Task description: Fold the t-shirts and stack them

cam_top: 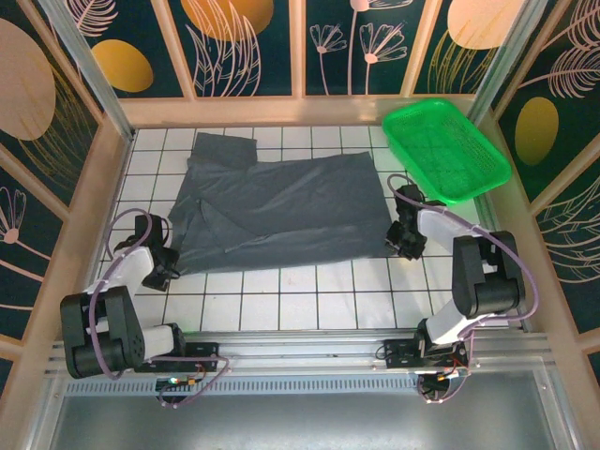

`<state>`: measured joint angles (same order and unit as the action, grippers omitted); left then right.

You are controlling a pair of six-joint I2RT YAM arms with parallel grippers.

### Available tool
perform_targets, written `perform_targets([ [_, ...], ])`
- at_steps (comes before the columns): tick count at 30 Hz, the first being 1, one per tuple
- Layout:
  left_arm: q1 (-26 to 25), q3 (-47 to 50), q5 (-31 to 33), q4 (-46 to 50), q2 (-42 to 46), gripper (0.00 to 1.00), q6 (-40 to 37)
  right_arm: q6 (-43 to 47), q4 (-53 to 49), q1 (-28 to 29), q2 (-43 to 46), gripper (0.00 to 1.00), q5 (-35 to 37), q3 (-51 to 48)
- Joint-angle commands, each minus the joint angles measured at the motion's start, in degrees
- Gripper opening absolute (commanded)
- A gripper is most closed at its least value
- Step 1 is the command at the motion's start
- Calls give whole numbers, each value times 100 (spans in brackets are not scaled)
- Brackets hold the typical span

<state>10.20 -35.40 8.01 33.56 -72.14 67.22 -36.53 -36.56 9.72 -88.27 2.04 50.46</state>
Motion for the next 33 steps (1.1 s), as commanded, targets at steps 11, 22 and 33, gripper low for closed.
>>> perform_targets([
  [11,-1219,-1123,-1969,-486,-469,66,-104,981,1682,1438,508,50,-2912,751],
  [22,-1930,-646,-2260,-1409,-1000,61,462,700,2256,1870,-110,52,-3705,1011],
  [33,-2158,-639,-2146,-1396,-1344,53,514,613,2267,1868,-220,51,-3601,1025],
])
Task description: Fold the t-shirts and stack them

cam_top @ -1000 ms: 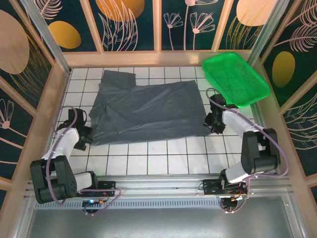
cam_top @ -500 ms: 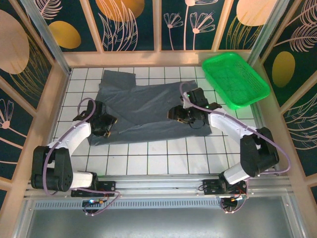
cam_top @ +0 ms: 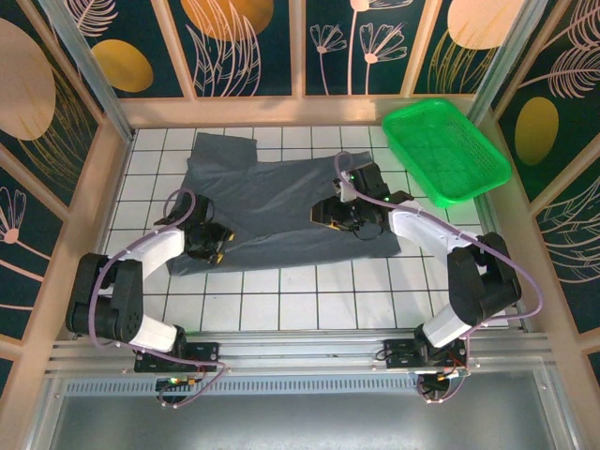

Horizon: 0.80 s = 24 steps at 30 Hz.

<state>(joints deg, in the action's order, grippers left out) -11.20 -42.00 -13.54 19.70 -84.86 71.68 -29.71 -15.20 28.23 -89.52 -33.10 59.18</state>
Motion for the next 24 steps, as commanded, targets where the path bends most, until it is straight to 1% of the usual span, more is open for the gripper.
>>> perform_targets([
  [1,-21,16,9,-33,-99,52,66,-65,131,12,-95,51,-78,160],
  [6,-48,-29,26,-111,-219,45,58,-83,96,-2,-117,51,-22,160],
  [9,-58,-95,70,-168,-248,36,61,-85,81,-2,-89,50,10,142],
  [12,-75,-222,88,-217,-294,23,47,-96,62,-18,-59,50,38,109],
  [16,-97,-474,134,-198,-360,2,1,-113,52,-51,-16,49,71,77],
  [17,-109,-560,157,-172,-371,0,-17,-122,52,-62,-6,48,82,71],
  [24,-248,-1333,203,0,-763,0,-402,-227,167,-201,82,47,-29,31],
])
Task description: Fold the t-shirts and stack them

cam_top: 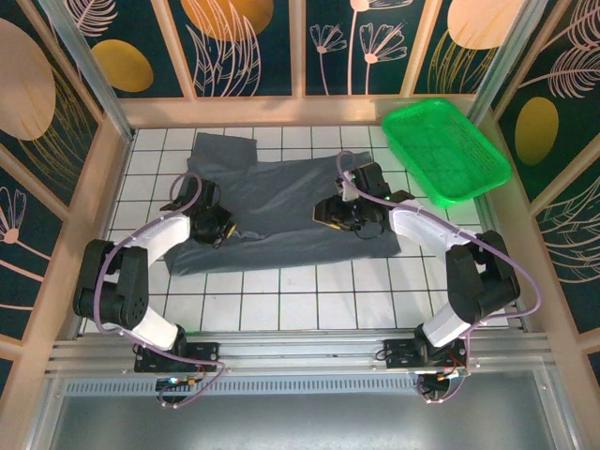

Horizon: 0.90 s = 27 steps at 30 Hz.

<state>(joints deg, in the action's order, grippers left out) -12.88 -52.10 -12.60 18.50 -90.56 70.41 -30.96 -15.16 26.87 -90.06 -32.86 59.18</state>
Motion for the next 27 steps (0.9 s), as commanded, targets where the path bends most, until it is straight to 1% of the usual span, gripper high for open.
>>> perform_targets([
  [1,-115,-510,102,157,-289,0,-346,-102,162,-89,131,47,-62,36],
  [7,-306,-1356,133,483,-975,0,-824,-112,153,-203,171,46,-115,27],
  [12,-453,-1842,209,657,-1397,0,-1114,-121,149,-252,203,45,-146,6],
  [21,-630,-2145,352,713,-1771,0,-1370,-130,145,-268,235,45,-177,-104],
  [27,-689,-2306,320,653,-1922,0,-1462,-128,153,-279,234,45,-203,-146],
])
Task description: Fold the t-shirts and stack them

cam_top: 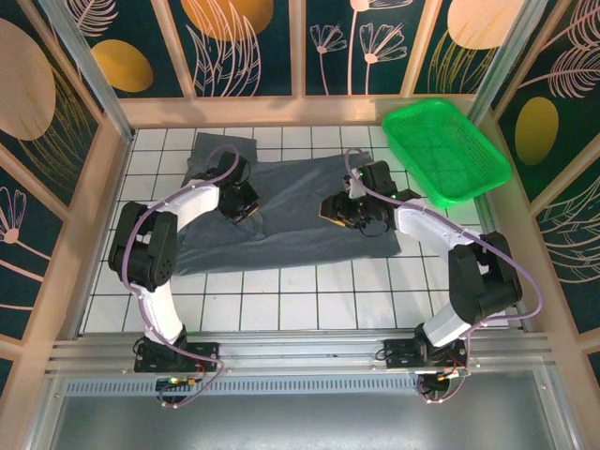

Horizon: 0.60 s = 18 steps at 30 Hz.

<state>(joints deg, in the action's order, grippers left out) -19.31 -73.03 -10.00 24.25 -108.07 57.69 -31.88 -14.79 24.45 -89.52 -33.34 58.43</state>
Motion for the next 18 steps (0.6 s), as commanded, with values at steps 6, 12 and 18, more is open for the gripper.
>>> perform_targets([
  [6,-90,-348,40,80,-344,0,-341,-38,116,-34,167,45,-164,-82],
  [12,-93,-601,577,382,-22,55,-613,-81,119,-120,352,45,95,-339],
  [18,83,154,874,474,952,57,-331,-279,280,-737,765,46,376,-1092],
])
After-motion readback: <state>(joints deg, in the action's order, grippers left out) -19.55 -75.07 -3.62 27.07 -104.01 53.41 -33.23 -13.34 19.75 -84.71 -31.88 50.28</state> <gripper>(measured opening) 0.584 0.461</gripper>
